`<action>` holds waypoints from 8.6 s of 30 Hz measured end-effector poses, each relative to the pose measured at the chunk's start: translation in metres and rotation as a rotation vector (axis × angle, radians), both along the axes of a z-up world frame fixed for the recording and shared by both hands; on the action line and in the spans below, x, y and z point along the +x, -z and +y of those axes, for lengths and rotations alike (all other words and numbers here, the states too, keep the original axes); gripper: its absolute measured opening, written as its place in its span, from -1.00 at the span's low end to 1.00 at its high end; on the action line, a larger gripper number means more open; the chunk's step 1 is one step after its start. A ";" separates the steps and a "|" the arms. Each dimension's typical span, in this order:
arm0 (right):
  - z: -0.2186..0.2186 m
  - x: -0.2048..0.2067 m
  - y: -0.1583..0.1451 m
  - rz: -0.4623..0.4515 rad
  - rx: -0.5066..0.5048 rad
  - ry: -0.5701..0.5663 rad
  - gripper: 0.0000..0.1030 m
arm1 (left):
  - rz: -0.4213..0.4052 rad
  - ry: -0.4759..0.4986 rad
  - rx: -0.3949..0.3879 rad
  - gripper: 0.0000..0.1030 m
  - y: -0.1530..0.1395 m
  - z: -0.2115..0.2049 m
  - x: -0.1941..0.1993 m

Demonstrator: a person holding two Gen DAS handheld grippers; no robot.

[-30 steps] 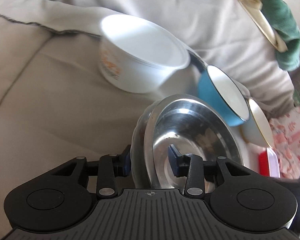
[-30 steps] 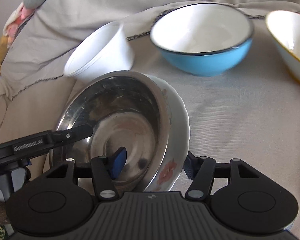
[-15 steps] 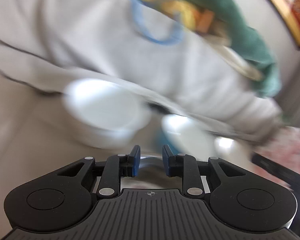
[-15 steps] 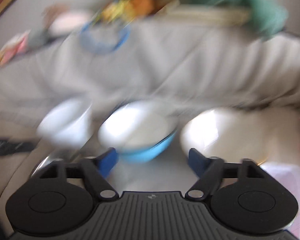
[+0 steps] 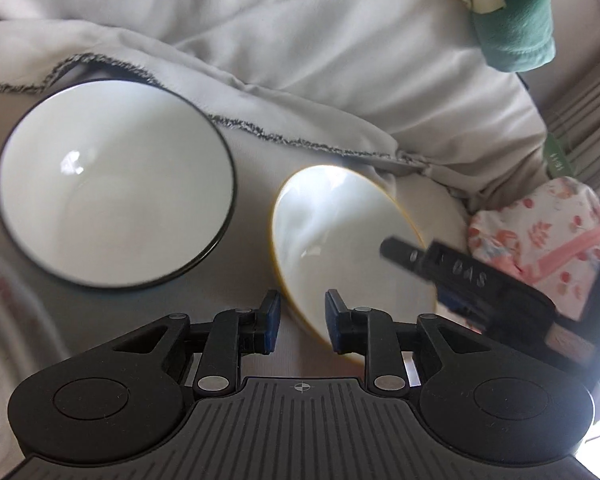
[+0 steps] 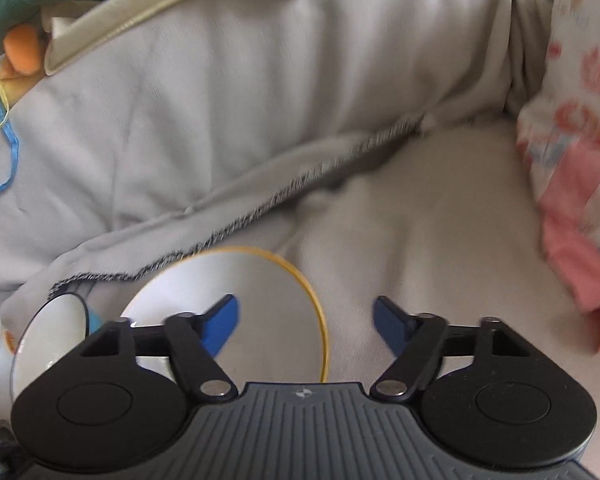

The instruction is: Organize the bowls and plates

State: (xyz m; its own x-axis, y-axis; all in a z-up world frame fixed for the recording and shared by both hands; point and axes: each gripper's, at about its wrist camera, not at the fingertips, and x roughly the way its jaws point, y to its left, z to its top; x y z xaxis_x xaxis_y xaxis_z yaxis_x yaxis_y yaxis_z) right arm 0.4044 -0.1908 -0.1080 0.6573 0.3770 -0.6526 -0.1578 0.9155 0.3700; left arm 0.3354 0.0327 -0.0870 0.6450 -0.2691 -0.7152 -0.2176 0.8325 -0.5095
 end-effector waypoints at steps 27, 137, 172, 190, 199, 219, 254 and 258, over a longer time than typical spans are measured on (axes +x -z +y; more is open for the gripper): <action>0.003 -0.081 -0.020 -0.007 0.074 -0.212 -0.03 | 0.005 -0.114 0.005 -0.45 -0.005 0.031 -0.048; 0.044 -0.113 -0.070 -0.166 -0.031 -0.234 -0.03 | 0.011 -0.076 0.218 -0.51 -0.096 0.120 -0.057; 0.123 0.001 0.001 0.214 0.047 -0.334 -0.23 | 0.083 0.025 0.181 -0.45 0.005 0.112 0.010; 0.116 0.006 0.002 0.159 0.035 -0.300 -0.23 | 0.097 0.088 0.238 -0.51 0.011 0.087 0.015; 0.123 0.006 0.010 0.181 0.024 -0.309 -0.23 | 0.077 0.056 0.208 -0.53 0.013 0.097 0.019; 0.129 -0.001 0.013 0.154 -0.007 -0.318 -0.23 | 0.080 0.043 0.037 -0.58 0.028 0.115 0.024; 0.041 -0.147 -0.006 0.109 0.004 -0.178 -0.21 | 0.129 0.296 0.138 -0.52 -0.043 0.055 -0.074; 0.036 -0.153 -0.010 0.079 0.020 -0.164 -0.22 | 0.090 0.279 0.199 -0.55 -0.052 0.058 -0.075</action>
